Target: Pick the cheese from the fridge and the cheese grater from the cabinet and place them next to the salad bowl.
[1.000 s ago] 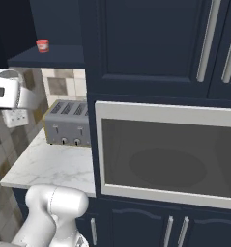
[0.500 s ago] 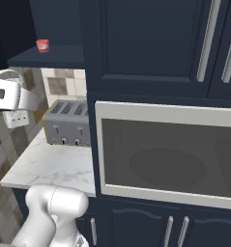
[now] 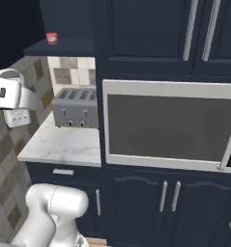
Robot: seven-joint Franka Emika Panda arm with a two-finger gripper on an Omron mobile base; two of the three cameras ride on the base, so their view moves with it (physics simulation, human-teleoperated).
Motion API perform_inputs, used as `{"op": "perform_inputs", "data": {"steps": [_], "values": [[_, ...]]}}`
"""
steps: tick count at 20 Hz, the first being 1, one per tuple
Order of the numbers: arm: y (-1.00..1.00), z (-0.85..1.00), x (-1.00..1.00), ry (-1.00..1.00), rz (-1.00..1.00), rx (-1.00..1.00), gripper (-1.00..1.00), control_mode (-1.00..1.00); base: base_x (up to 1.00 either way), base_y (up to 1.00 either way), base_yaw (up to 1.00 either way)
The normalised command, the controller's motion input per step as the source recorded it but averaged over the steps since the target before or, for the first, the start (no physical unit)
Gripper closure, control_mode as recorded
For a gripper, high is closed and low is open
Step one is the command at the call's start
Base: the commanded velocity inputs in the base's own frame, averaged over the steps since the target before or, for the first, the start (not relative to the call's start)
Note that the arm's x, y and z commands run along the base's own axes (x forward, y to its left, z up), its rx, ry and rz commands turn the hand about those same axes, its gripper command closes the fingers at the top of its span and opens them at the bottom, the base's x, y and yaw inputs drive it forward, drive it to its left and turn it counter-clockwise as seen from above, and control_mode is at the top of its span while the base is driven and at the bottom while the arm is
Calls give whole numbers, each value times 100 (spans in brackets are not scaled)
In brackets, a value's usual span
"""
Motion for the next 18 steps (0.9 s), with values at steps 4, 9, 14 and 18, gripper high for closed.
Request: {"op": "perform_inputs", "data": {"steps": [4,9,14,18], "values": [[0,0,0,0,0,0,100,100,-60,-47,-49],[0,0,0,0,0,0,100,100,-11,-52,-64],[0,0,0,0,0,0,100,100,49,-57,-40],[0,0,0,0,0,0,100,100,73,-71,-18]]}}
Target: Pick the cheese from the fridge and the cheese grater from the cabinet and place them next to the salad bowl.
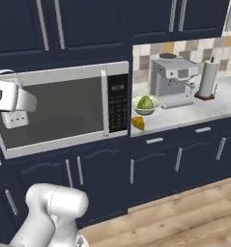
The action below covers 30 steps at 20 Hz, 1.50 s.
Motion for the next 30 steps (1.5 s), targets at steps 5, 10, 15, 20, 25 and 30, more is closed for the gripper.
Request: {"op": "perform_inputs", "data": {"steps": [5,10,15,20,25,30], "values": [[0,0,0,0,0,0,100,100,62,-89,-13],[0,0,0,0,0,0,100,100,55,-100,-8],[0,0,0,0,0,0,100,100,42,-100,-3],[0,0,0,0,0,0,100,100,43,-97,5],[0,0,0,0,0,0,100,100,36,-78,29],[0,0,0,0,0,0,100,100,0,-52,36]]}}
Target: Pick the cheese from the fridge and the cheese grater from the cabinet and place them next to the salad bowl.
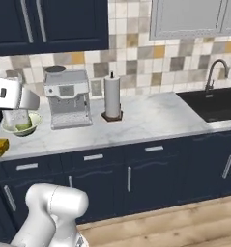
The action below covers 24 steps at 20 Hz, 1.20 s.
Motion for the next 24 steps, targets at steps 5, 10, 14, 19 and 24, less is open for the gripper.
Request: {"op": "perform_inputs", "data": {"steps": [5,10,14,19,24], "values": [[0,0,0,0,0,0,100,100,7,-12,43],[0,0,0,0,0,0,100,100,81,-2,50],[0,0,0,0,0,0,100,100,52,0,42],[0,0,0,0,0,0,100,100,2,0,11],[0,0,0,0,0,0,100,100,0,0,0]]}}
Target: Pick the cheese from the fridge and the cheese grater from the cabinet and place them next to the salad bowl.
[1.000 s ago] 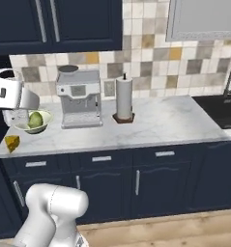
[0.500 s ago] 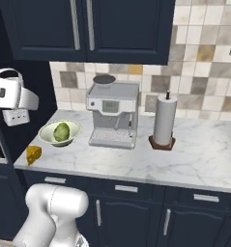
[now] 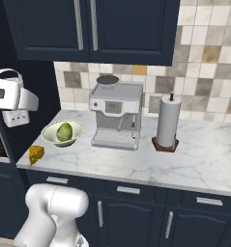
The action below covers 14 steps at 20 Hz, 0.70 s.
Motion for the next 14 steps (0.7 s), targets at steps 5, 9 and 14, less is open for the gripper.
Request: {"op": "perform_inputs", "data": {"steps": [5,9,14], "values": [[0,0,0,0,0,0,100,100,0,0,0],[0,0,0,0,0,0,100,-100,0,0,0],[0,-17,31,0,19,2,100,-100,0,0,0]]}}
